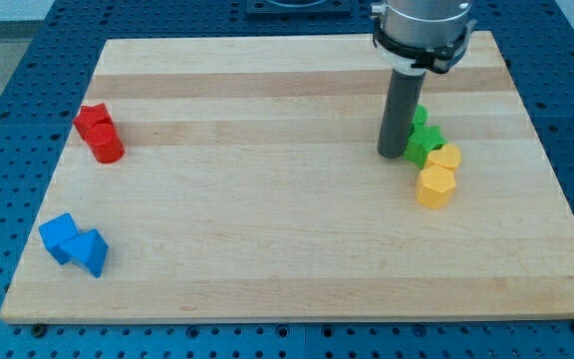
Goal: Push your arm towards left side of yellow hexagon
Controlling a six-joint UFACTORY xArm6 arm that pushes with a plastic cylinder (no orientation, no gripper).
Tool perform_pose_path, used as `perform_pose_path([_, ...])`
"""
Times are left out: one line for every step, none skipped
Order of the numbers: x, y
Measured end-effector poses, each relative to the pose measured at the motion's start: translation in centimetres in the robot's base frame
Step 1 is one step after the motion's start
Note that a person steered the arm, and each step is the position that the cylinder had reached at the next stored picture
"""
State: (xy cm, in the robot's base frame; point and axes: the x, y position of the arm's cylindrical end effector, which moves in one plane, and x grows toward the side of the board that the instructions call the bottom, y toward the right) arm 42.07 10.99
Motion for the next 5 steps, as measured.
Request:
perform_pose_path([-0.2, -1.3])
perform_pose_path([-1.7, -3.3])
perform_pose_path([-5.0, -4.2])
perform_pose_path([-7.1, -3.3])
perform_pose_path([-7.1, -0.5])
